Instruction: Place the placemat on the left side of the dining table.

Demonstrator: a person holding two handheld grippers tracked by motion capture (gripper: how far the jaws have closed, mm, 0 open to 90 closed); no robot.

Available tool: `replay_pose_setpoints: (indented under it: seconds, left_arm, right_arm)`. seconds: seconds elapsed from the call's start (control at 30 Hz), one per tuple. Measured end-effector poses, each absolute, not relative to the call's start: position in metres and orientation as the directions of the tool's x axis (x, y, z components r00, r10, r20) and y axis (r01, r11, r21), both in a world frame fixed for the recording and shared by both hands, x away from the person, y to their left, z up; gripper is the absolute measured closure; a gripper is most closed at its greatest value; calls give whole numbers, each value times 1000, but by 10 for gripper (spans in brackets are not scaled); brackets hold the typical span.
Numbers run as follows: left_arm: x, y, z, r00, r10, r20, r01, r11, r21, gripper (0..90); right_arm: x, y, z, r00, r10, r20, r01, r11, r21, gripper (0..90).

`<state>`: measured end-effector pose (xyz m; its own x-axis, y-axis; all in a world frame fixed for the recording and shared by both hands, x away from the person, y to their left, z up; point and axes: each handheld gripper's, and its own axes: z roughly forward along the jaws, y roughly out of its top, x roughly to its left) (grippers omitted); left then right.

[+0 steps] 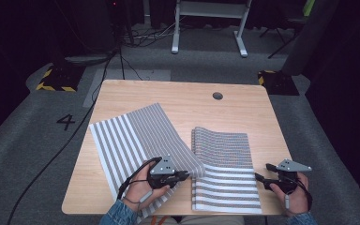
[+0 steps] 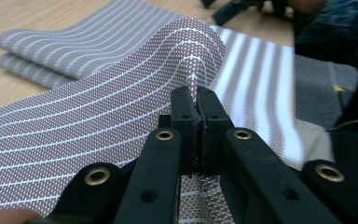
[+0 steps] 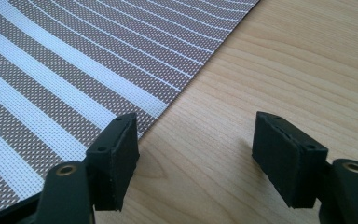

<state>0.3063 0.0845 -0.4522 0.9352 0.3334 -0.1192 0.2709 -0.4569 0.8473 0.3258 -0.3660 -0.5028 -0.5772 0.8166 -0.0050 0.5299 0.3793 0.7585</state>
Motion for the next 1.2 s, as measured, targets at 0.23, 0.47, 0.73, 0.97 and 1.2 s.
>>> replay_pose_setpoints:
  seconds: [0.23, 0.47, 0.73, 0.97, 1.2]
  left_arm:
    - [287, 91, -461, 970, 208, -124, 213, -488, 846, 872]
    - [279, 103, -464, 971, 204, -122, 215, -530, 820, 868]
    - [283, 120, -462, 952, 236, -195, 293, -514, 806, 834]
    - [268, 123, -462, 940, 270, -209, 324, -509, 797, 359]
    - [240, 153, -461, 797, 581, -164, 498, -479, 723, 356]
  right_arm:
    - [326, -366, -503, -578, 816, -5, 530, 380, 758, 317]
    - [326, -366, -503, -577, 817, -5, 530, 379, 759, 317]
    - [326, -366, -503, -578, 816, -4, 530, 379, 758, 316]
    - [326, -366, -503, -578, 816, -5, 529, 379, 759, 317]
    - [326, -366, -503, -577, 817, -4, 530, 378, 759, 316]
